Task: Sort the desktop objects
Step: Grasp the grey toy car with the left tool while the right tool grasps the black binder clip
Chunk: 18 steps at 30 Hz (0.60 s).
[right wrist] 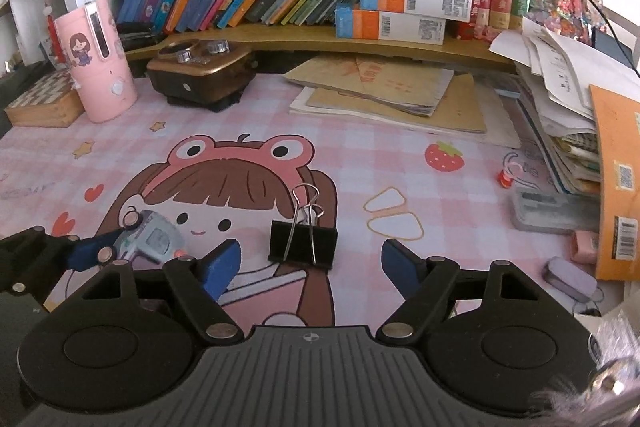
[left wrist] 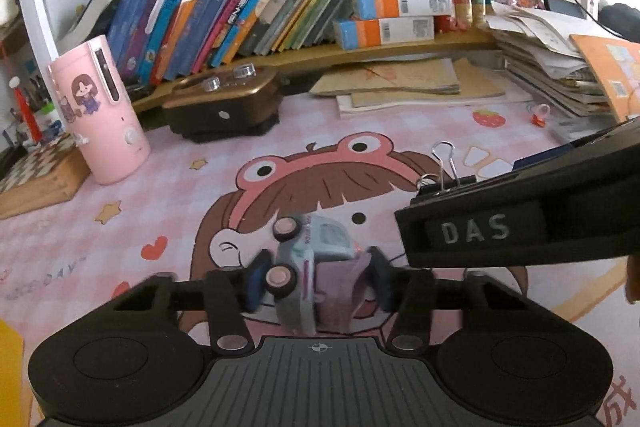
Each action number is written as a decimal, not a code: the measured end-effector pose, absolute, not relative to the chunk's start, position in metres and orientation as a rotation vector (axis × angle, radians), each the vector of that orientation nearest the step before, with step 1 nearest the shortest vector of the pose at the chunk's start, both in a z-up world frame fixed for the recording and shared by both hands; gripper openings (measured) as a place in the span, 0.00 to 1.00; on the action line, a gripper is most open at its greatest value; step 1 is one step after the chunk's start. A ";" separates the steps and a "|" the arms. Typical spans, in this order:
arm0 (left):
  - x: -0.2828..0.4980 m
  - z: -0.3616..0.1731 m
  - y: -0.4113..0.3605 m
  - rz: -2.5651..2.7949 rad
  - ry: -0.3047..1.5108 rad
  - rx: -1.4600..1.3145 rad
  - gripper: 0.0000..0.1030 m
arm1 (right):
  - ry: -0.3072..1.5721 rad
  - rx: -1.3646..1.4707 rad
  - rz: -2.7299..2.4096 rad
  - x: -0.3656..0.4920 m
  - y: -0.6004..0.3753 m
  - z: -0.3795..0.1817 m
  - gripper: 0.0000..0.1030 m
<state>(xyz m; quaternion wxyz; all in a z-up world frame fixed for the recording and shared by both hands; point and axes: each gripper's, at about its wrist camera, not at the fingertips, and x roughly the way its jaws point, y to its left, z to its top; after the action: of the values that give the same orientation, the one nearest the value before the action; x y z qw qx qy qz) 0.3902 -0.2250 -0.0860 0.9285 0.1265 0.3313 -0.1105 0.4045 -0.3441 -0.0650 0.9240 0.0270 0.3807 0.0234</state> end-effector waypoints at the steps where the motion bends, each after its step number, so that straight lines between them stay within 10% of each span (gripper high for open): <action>1: 0.390 -0.085 -0.224 -0.217 0.682 0.262 0.43 | 0.785 0.055 0.048 0.407 -0.343 -0.066 0.74; 11: 0.367 -0.066 -0.178 -0.121 0.689 0.170 0.42 | 0.827 0.073 0.017 0.427 -0.336 -0.080 0.63; 18: 0.337 -0.044 -0.157 -0.095 0.673 0.055 0.42 | 0.796 0.029 -0.017 0.429 -0.335 -0.081 0.38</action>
<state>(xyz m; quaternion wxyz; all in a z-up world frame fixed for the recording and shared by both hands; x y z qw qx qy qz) 0.3375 -0.1570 -0.0440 0.9425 0.0270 0.3299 -0.0466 0.4288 -0.3345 -0.0811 0.9218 0.0143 0.3874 -0.0084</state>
